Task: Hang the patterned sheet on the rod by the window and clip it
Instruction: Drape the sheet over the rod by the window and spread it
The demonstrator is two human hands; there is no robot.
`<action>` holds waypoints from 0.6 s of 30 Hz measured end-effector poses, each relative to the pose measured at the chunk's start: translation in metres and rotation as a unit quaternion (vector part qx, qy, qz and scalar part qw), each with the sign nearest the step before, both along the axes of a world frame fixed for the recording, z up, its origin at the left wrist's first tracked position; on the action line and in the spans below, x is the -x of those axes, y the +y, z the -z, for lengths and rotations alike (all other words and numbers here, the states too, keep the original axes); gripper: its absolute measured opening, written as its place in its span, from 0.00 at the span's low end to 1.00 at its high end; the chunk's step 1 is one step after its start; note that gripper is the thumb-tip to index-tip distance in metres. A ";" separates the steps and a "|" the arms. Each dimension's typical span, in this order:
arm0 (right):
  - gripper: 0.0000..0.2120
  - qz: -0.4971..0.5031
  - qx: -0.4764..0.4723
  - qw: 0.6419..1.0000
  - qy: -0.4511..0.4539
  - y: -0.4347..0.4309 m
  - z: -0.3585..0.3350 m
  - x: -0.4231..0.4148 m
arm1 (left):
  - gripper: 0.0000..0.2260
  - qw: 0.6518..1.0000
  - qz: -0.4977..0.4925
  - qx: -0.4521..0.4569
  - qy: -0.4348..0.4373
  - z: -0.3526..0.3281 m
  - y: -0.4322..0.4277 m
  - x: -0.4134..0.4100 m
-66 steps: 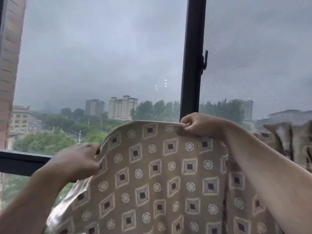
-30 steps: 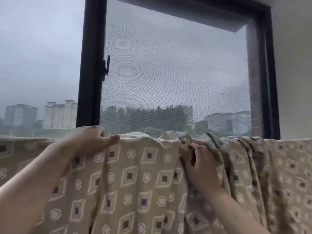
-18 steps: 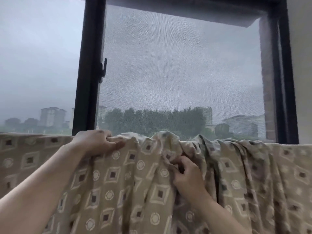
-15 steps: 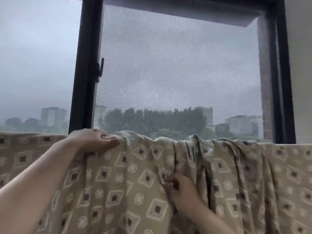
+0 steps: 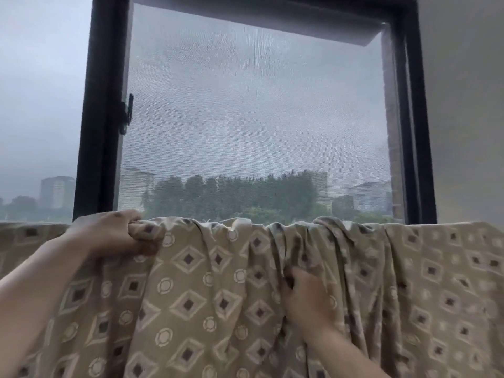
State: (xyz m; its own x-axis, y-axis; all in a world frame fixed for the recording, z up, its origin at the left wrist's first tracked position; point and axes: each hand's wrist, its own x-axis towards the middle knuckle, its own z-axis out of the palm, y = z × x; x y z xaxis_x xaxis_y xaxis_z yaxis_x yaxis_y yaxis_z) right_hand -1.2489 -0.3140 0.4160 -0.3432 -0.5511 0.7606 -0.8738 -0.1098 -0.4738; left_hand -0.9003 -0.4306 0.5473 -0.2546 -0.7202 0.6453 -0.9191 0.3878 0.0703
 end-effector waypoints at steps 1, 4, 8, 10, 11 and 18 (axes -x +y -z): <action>0.13 -0.006 -0.019 1.000 0.000 0.004 0.010 0.001 | 0.30 1.000 0.014 -0.018 0.006 -0.001 -0.001 -0.003; 0.04 -0.057 -0.053 0.997 -0.016 0.009 0.049 0.009 | 0.33 0.996 0.065 -0.053 0.031 -0.006 -0.002 -0.010; 0.12 -0.050 -0.187 0.981 0.030 0.012 0.052 0.016 | 0.42 0.995 0.070 -0.052 0.039 -0.009 -0.001 -0.007; 0.19 -0.018 -0.155 0.987 0.024 0.022 0.026 0.014 | 0.43 0.995 0.072 -0.052 0.044 -0.013 0.000 -0.003; 0.19 -0.019 -0.079 0.997 0.002 0.027 0.011 0.014 | 0.41 0.995 0.072 -0.053 0.045 -0.015 0.001 -0.001; 0.21 0.046 -0.036 0.998 0.015 0.010 -0.014 0.011 | 0.23 0.998 0.043 -0.035 0.019 -0.012 -0.006 0.002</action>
State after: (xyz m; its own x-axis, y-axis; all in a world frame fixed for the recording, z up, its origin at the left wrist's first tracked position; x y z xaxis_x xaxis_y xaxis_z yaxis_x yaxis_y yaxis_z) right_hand -1.2596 -0.3035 0.4304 -0.3720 -0.5720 0.7310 -0.8928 0.0051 -0.4504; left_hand -0.9020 -0.4365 0.5595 -0.2942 -0.7399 0.6050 -0.8787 0.4584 0.1333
